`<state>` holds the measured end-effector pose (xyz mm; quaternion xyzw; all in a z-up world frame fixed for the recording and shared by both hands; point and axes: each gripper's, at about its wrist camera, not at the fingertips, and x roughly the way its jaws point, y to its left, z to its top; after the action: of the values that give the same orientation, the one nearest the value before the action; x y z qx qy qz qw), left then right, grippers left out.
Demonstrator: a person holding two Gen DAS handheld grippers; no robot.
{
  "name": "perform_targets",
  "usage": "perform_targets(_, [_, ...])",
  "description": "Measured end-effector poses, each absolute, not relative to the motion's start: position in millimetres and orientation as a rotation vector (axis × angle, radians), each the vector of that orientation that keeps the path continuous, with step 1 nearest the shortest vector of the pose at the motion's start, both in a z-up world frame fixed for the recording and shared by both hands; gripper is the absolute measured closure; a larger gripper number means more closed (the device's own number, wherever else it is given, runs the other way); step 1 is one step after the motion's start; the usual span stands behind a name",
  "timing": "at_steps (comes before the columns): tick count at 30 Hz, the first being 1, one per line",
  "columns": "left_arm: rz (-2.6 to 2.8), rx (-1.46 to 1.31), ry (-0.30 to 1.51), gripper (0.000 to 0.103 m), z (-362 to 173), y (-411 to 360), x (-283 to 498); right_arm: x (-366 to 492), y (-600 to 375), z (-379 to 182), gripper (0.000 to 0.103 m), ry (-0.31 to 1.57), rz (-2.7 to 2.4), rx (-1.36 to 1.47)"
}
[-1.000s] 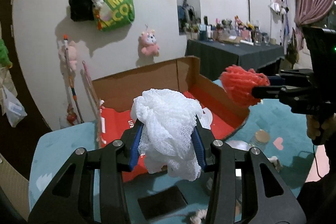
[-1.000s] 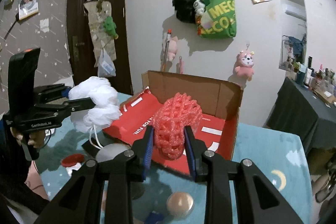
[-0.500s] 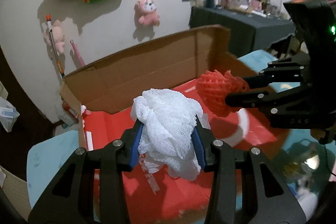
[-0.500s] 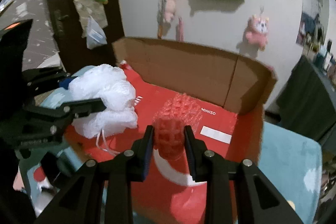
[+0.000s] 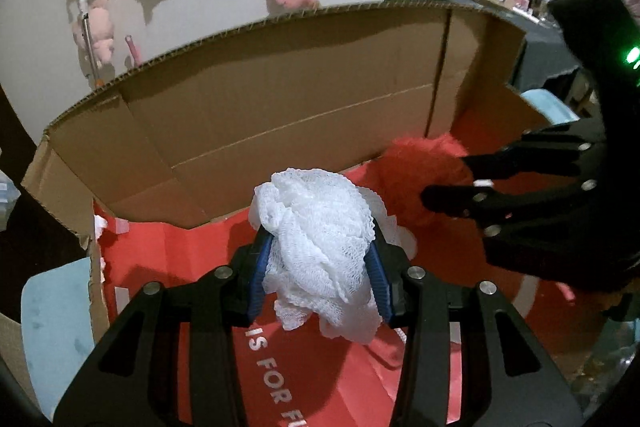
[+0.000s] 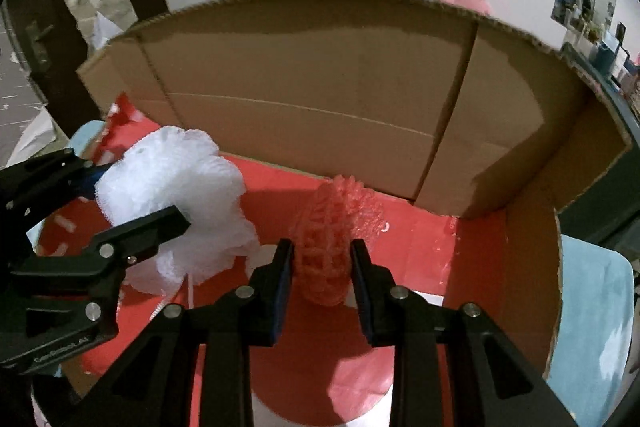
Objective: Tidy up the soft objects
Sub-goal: 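Carry both loofahs up and over into the red-lined cardboard box, then open both tools to drop the loofahs onto the box floor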
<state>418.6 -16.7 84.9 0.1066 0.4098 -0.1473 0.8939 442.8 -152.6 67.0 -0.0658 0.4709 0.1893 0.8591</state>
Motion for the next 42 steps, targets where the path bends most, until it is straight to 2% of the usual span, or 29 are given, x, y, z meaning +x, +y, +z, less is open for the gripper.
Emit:
perform_targets(10, [-0.303, 0.219, 0.853, 0.051, 82.5, -12.7, 421.7, 446.3, -155.3, 67.0, 0.065, 1.001, 0.392, -0.127])
perform_targets(17, [-0.291, 0.215, 0.858, 0.037, 83.1, -9.2, 422.8, 449.8, -153.5, 67.4, 0.059, 1.011, 0.385, -0.128])
perform_targets(21, [-0.281, 0.219, 0.853, 0.028, 84.8, -7.0, 421.1, 451.9, -152.8, 65.9, 0.049, 1.019, 0.370, -0.137])
perform_targets(26, [-0.275, 0.215, 0.866, 0.027, 86.3, -4.1, 418.8, 451.8, -153.6, 67.8, 0.036, 1.013, 0.355, -0.144])
perform_targets(31, [-0.265, 0.185, 0.860, 0.026, 96.6, 1.7, 410.6, 443.4, -158.7, 77.9, 0.032, 0.993, 0.349, -0.135])
perform_targets(36, [-0.274, 0.149, 0.802, 0.013, 121.7, 4.3, 388.7, 427.2, -164.0, 96.4, 0.025, 0.956, 0.347, -0.137])
perform_targets(42, [-0.279, 0.130, 0.721, 0.012, 155.6, 5.7, 351.1, 395.6, -170.9, 129.7, 0.017, 0.884, 0.344, -0.134])
